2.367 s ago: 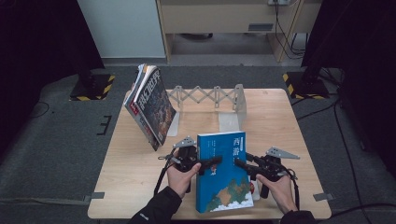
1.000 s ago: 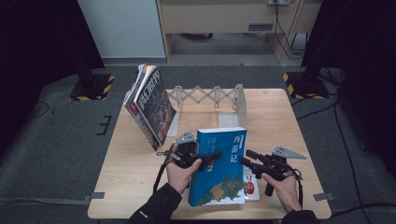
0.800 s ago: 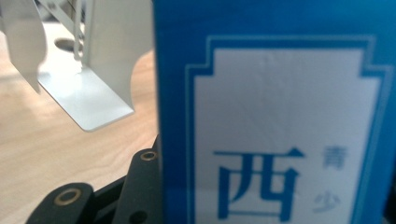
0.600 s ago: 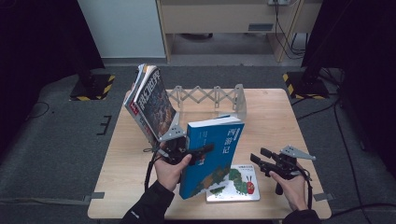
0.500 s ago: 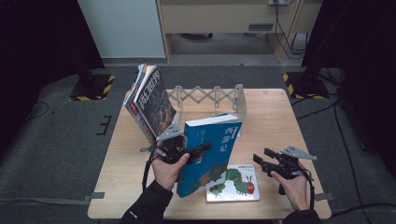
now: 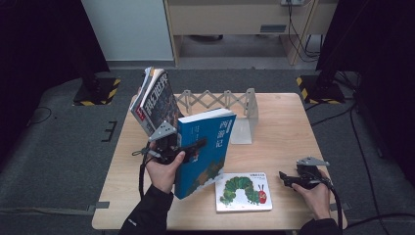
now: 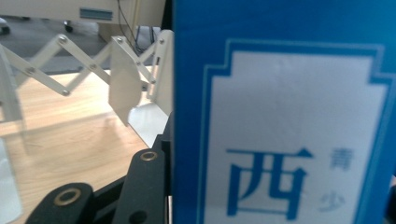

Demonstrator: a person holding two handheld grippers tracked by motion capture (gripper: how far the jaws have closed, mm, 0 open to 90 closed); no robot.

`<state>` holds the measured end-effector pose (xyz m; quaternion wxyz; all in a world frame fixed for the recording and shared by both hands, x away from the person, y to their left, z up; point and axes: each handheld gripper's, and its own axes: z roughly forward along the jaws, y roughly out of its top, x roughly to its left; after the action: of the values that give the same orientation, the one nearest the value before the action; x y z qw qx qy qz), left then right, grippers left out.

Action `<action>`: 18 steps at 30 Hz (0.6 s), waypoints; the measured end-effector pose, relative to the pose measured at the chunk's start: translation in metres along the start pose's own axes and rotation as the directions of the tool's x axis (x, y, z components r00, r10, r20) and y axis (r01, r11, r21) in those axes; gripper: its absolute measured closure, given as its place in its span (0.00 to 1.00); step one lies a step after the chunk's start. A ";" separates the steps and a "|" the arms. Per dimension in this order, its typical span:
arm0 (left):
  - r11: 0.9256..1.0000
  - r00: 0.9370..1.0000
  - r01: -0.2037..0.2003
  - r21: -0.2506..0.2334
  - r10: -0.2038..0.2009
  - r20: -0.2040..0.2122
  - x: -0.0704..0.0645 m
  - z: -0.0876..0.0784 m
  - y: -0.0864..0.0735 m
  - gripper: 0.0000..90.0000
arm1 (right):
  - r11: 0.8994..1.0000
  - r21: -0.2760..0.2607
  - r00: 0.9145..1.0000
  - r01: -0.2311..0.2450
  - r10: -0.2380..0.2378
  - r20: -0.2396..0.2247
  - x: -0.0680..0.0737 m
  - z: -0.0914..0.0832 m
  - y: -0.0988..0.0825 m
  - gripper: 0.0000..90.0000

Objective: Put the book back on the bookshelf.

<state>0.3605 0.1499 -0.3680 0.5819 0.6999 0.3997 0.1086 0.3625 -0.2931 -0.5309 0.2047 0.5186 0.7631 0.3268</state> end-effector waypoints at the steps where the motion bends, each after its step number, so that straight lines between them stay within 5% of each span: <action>1: 1.000 1.000 -0.002 0.000 0.002 -0.006 0.001 0.000 0.001 0.67 | 1.000 0.005 1.000 -0.001 0.001 0.004 -0.001 0.001 0.000 0.19; 8: 0.999 0.998 -0.043 0.019 0.044 -0.052 0.007 0.000 0.012 0.67 | 1.000 0.000 1.000 0.008 -0.008 0.020 -0.002 0.004 -0.003 0.15; 18: 0.999 0.995 -0.053 -0.015 0.051 -0.086 0.016 0.020 0.039 0.67 | 1.000 -0.013 1.000 -0.002 0.002 0.030 -0.003 0.006 -0.005 0.10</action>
<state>0.4005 0.1462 -0.3437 0.5672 0.6998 0.4049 0.1568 0.3645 -0.2949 -0.5385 0.2193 0.5228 0.7573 0.3241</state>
